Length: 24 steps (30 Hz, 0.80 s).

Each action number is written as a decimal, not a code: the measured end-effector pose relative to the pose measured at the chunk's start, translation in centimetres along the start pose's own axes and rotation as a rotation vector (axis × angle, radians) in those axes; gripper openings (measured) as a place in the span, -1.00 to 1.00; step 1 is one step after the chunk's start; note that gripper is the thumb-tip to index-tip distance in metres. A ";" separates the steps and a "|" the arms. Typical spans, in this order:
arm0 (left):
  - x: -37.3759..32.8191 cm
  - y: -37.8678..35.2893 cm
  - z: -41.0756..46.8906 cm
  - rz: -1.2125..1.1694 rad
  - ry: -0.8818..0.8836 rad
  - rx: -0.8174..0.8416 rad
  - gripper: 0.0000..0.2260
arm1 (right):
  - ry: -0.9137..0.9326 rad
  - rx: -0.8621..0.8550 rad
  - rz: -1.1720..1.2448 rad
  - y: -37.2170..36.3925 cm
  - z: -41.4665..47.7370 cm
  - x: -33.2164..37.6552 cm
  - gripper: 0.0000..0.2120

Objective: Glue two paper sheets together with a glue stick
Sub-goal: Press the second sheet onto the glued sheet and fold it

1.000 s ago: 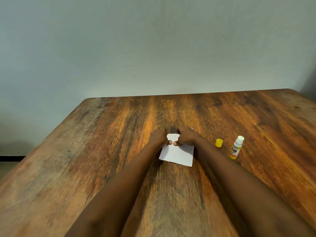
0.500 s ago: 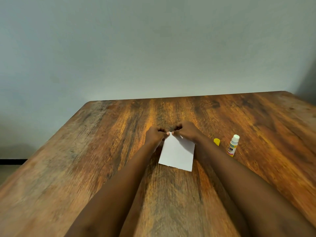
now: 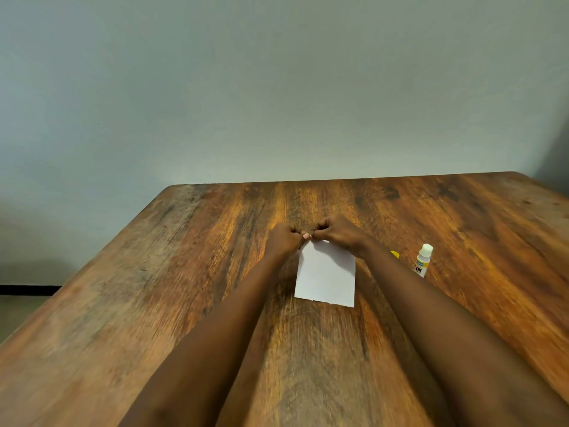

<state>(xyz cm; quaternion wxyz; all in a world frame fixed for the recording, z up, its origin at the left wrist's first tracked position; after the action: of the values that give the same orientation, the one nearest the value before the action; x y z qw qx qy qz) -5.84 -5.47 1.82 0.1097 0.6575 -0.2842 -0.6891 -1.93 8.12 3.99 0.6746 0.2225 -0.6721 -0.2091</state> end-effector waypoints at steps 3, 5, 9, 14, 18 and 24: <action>-0.2 0.2 -0.2 0.015 0.002 0.001 -0.84 | 0.013 -0.020 0.014 -0.2 -0.1 0.2 -0.84; 0.0 0.4 -0.1 -0.022 0.005 0.010 -0.82 | 0.009 -0.022 0.009 -0.2 -0.1 0.1 -0.85; 0.0 1.0 -0.2 -0.093 -0.014 0.011 -0.79 | -0.021 -0.045 0.028 -0.1 0.0 -0.1 -0.84; -0.2 0.8 -0.8 -0.067 -0.048 0.018 -0.76 | -0.028 -0.073 0.019 0.2 0.0 0.2 -0.78; 0.0 0.5 -1.1 -0.076 -0.047 -0.027 -0.86 | -0.035 -0.079 -0.062 0.2 0.0 0.0 -0.83; 0.4 1.2 -1.1 -0.121 -0.027 -0.054 -0.86 | -0.060 -0.112 -0.117 0.7 -0.3 -0.6 -0.71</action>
<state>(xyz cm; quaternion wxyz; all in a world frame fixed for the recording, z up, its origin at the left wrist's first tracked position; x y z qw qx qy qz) -5.09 -6.95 2.19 0.0818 0.6609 -0.2266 -0.7108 -1.66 9.03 3.89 0.6520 0.2171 -0.6652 -0.2920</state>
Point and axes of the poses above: each hand's wrist, its own z-axis towards the middle knuckle, its own y-axis out of the back of the hand, x = y × z, the point moved 1 cm from there along z, towards the middle knuckle, and after that the axes turned 2 degrees about y, right-handed, at the moved point
